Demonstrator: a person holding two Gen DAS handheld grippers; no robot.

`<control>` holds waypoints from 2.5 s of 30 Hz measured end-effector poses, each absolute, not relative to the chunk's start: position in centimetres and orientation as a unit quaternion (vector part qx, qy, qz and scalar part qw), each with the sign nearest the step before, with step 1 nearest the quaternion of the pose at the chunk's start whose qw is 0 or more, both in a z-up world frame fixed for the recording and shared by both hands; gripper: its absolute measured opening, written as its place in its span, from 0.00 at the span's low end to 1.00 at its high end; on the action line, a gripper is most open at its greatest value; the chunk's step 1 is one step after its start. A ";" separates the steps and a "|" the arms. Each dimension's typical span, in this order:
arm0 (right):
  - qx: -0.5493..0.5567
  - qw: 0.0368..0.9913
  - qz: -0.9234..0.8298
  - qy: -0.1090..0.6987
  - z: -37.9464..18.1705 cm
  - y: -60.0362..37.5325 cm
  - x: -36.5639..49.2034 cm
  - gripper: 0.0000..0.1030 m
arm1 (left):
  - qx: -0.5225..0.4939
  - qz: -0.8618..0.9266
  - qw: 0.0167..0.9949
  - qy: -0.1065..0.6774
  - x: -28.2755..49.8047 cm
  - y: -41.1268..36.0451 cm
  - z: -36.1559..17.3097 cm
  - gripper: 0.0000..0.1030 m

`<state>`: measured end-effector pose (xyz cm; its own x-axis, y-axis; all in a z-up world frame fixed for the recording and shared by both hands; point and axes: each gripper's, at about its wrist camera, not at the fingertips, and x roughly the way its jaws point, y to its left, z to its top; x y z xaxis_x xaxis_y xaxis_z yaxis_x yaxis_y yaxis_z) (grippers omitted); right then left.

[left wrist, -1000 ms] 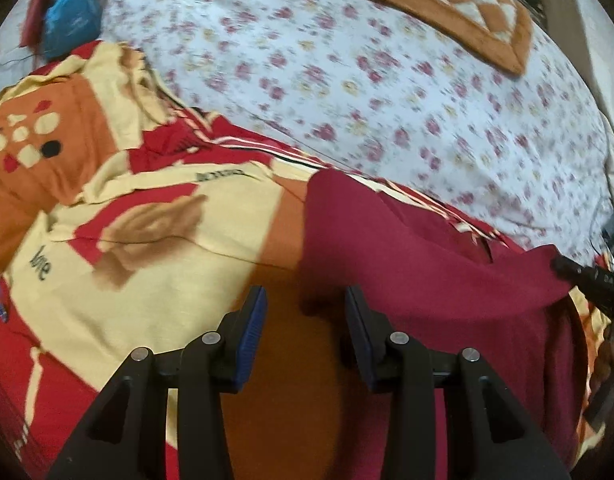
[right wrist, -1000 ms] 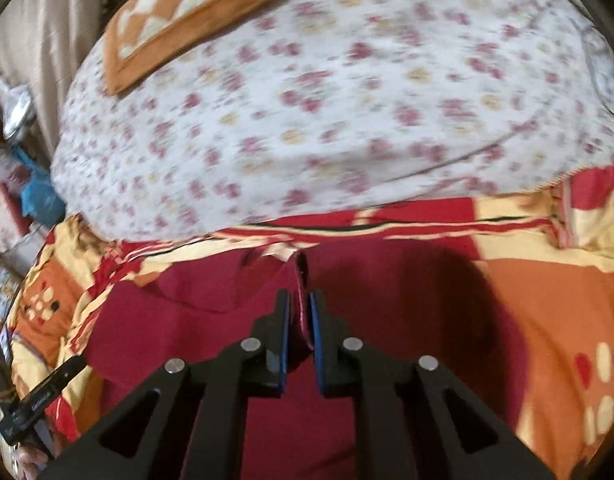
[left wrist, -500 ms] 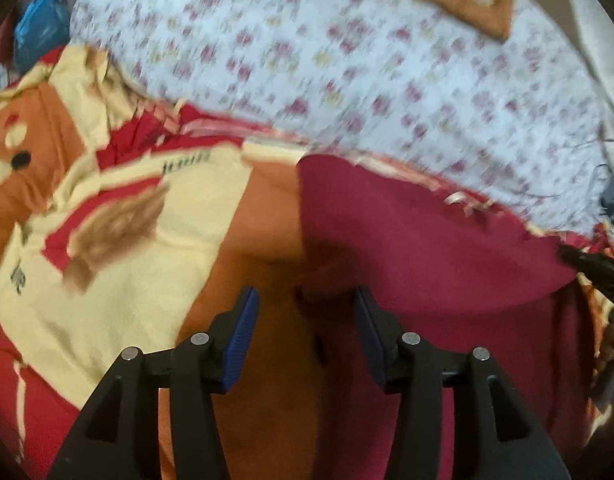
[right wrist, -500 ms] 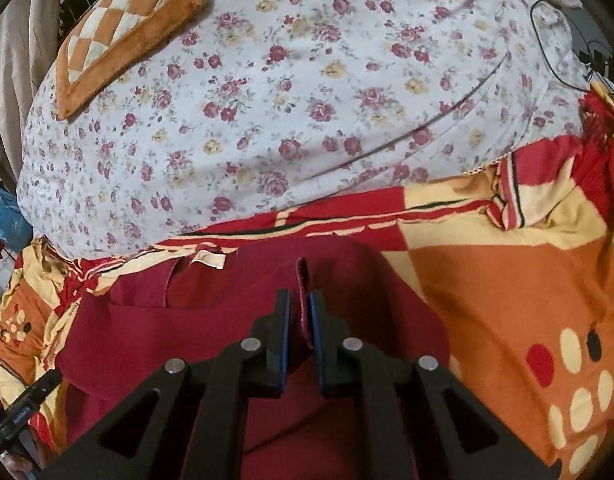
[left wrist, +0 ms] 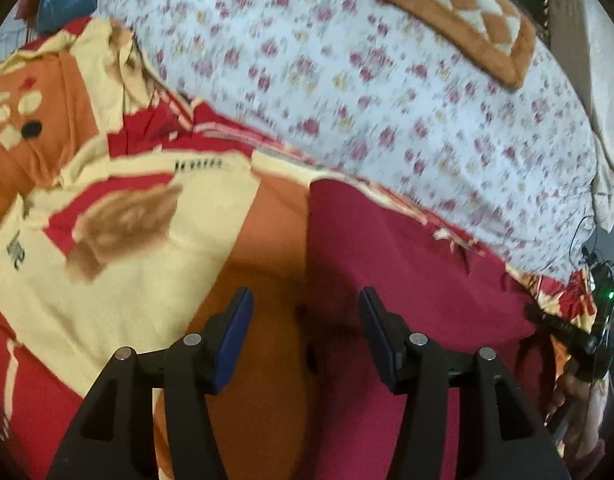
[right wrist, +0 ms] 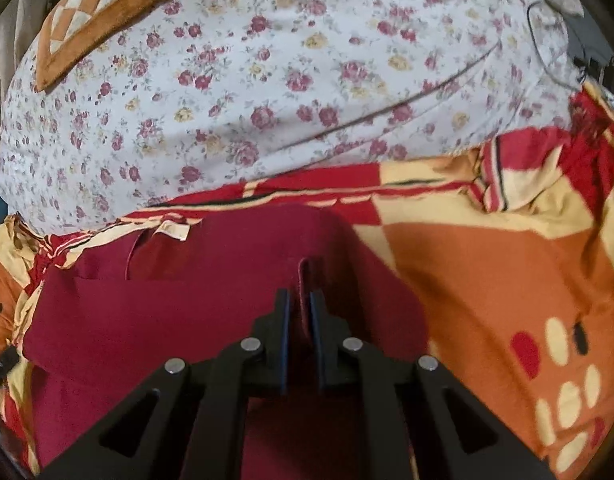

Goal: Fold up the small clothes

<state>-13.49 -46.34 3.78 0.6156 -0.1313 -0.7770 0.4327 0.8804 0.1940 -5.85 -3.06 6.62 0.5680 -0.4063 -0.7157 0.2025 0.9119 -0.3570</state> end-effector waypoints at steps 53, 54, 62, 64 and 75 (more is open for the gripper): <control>0.190 0.872 -0.056 0.448 6.1 -42.9 -17.5 0.47 | 0.020 -0.128 0.876 0.464 -6.5 -9.3 5.7 0.27; 0.191 0.872 -0.052 0.448 6.3 -42.6 -18.2 0.48 | 0.021 -0.130 0.876 0.464 -6.9 -9.4 5.7 0.27; 0.203 0.864 -0.032 0.460 6.5 -41.7 -23.9 0.51 | 0.009 -0.148 0.865 0.479 -9.9 -9.6 5.4 0.28; 0.222 0.858 -0.024 0.463 6.4 -41.9 -25.6 0.54 | 0.007 -0.153 0.864 0.480 -10.7 -9.6 5.3 0.29; 0.240 0.847 0.029 0.473 5.4 -39.8 -30.5 0.54 | 0.003 -0.162 0.862 0.480 -12.9 -10.3 5.4 0.31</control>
